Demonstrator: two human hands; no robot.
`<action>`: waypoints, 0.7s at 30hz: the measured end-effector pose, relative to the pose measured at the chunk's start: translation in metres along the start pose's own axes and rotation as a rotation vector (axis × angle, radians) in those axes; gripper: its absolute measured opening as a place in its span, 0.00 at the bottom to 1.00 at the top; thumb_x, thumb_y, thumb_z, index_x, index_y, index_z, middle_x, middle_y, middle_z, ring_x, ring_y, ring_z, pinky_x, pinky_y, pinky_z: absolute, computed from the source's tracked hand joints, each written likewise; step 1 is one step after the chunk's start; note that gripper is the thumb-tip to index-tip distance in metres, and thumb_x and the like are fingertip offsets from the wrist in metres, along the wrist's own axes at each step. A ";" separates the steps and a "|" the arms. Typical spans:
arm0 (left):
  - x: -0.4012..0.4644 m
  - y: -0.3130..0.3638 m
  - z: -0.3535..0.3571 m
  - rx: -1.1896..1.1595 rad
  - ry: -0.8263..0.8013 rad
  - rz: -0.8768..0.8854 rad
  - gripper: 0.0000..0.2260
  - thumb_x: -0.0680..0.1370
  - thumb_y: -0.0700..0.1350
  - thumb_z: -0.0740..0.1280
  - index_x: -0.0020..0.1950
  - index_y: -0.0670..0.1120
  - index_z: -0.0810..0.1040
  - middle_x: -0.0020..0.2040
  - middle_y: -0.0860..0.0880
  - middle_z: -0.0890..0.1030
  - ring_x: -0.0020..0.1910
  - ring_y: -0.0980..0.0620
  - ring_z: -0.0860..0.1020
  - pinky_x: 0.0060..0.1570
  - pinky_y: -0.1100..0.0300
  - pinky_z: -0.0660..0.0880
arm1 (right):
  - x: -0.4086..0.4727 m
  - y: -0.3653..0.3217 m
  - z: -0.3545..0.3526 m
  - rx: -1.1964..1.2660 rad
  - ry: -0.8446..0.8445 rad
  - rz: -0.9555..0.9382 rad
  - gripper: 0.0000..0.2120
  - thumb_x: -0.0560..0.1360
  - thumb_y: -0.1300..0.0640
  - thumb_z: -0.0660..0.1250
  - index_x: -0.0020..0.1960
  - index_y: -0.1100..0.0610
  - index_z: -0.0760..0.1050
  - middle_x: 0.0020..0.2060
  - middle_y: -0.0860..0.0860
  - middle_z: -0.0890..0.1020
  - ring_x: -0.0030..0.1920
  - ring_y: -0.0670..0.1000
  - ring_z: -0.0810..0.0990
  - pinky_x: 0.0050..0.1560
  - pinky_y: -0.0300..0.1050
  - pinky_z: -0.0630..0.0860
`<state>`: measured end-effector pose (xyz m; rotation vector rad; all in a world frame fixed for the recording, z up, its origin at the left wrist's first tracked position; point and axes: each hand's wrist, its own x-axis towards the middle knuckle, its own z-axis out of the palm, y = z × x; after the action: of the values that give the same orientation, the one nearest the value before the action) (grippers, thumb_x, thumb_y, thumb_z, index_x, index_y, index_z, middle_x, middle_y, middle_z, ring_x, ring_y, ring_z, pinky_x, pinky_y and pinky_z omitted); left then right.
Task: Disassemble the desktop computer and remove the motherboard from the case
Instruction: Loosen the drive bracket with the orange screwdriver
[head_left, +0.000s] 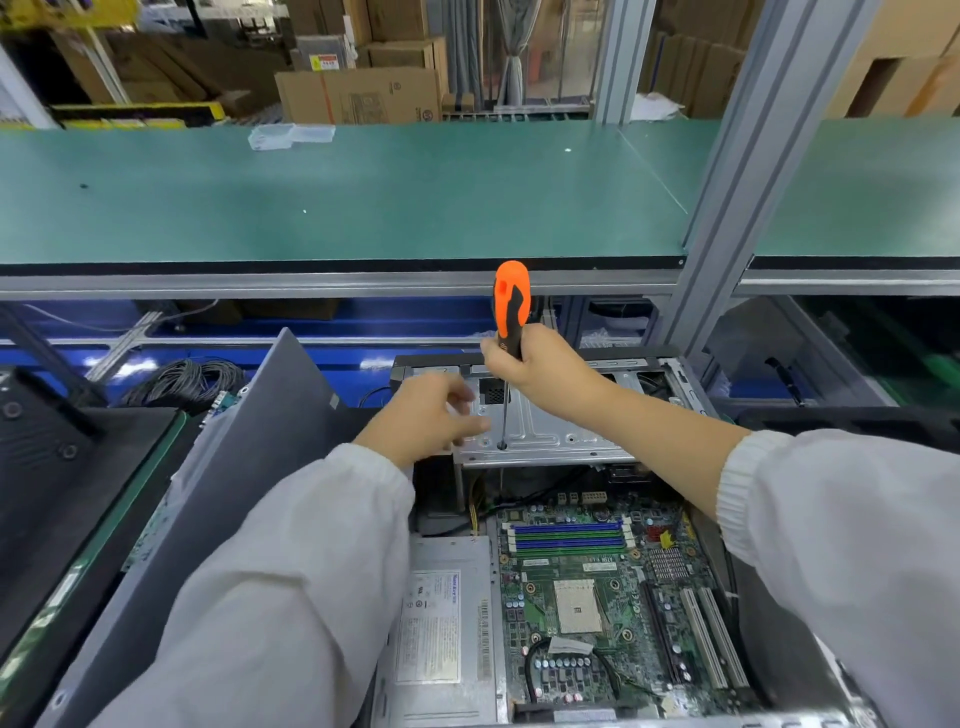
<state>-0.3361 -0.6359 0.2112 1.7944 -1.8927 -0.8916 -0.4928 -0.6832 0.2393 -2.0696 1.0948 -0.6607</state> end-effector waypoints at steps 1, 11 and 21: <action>0.001 0.004 0.003 -0.059 0.060 0.055 0.12 0.76 0.46 0.70 0.58 0.47 0.76 0.50 0.51 0.80 0.35 0.59 0.78 0.35 0.68 0.74 | 0.000 -0.001 -0.001 -0.011 -0.006 0.004 0.22 0.80 0.54 0.59 0.29 0.54 0.57 0.22 0.46 0.59 0.21 0.45 0.57 0.28 0.40 0.57; 0.004 0.015 0.044 -0.438 0.214 0.124 0.08 0.80 0.39 0.63 0.47 0.39 0.81 0.38 0.42 0.82 0.31 0.56 0.79 0.37 0.68 0.75 | -0.002 -0.029 -0.039 -0.365 -0.036 -0.071 0.28 0.71 0.33 0.63 0.29 0.54 0.59 0.22 0.47 0.62 0.24 0.48 0.62 0.28 0.41 0.61; 0.004 0.015 0.044 -0.374 0.228 0.105 0.09 0.79 0.40 0.64 0.46 0.39 0.82 0.40 0.43 0.83 0.34 0.54 0.81 0.40 0.64 0.78 | 0.024 -0.101 -0.088 -1.037 -0.126 -0.179 0.29 0.71 0.33 0.63 0.28 0.57 0.65 0.25 0.50 0.70 0.27 0.49 0.67 0.27 0.41 0.60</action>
<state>-0.3769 -0.6323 0.1885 1.4893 -1.5443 -0.8920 -0.4916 -0.6926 0.3752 -3.0431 1.3396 0.0244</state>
